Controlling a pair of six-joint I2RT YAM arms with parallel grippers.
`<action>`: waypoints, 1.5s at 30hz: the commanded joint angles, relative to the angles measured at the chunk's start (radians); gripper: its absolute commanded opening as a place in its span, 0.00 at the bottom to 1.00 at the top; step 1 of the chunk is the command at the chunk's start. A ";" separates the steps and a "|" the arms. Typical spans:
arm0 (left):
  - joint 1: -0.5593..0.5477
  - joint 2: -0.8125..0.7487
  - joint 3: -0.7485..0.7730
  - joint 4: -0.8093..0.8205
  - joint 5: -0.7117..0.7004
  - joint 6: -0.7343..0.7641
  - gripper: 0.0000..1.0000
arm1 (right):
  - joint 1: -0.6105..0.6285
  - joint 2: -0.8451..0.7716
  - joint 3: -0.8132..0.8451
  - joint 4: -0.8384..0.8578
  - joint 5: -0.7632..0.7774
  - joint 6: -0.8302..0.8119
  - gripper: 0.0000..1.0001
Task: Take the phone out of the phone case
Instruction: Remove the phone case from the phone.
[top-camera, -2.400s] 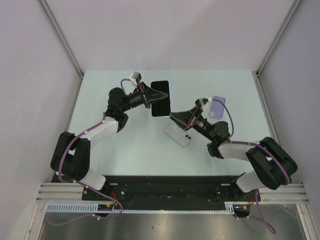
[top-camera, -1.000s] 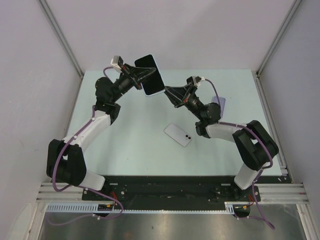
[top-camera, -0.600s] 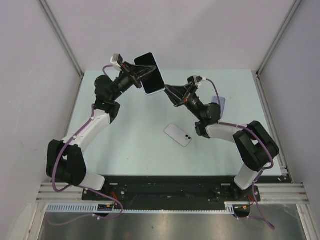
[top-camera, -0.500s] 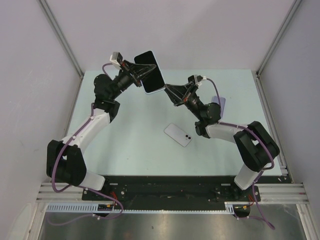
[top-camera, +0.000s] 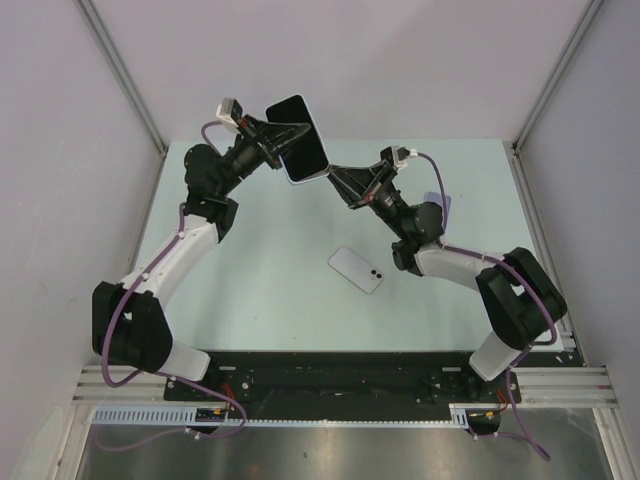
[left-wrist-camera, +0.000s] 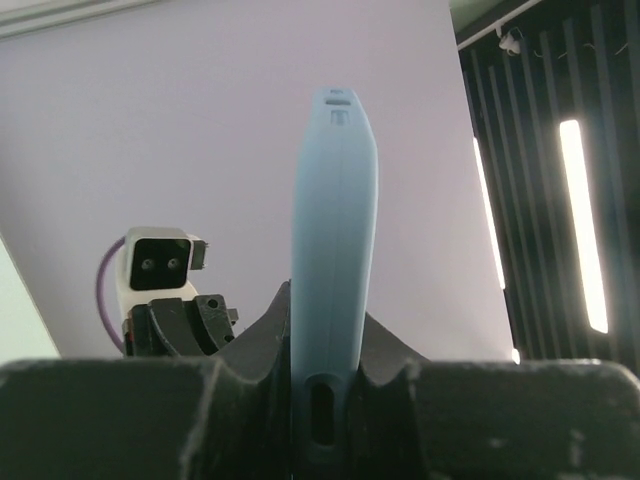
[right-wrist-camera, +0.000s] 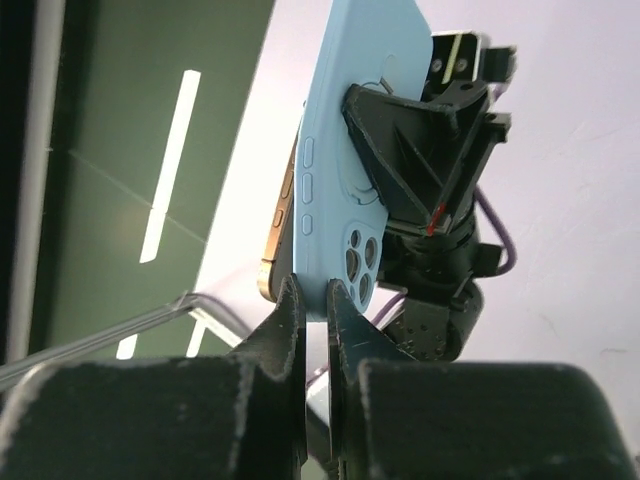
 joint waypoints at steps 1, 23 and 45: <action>-0.119 -0.162 0.109 0.211 0.168 -0.113 0.00 | 0.025 0.020 0.052 -0.880 0.006 -0.280 0.00; -0.151 -0.130 0.083 0.283 0.180 -0.142 0.00 | 0.028 0.039 0.293 -1.324 -0.060 -0.696 0.30; -0.124 -0.072 -0.091 0.405 0.215 -0.142 0.22 | -0.014 0.027 0.283 -1.262 -0.201 -0.725 0.00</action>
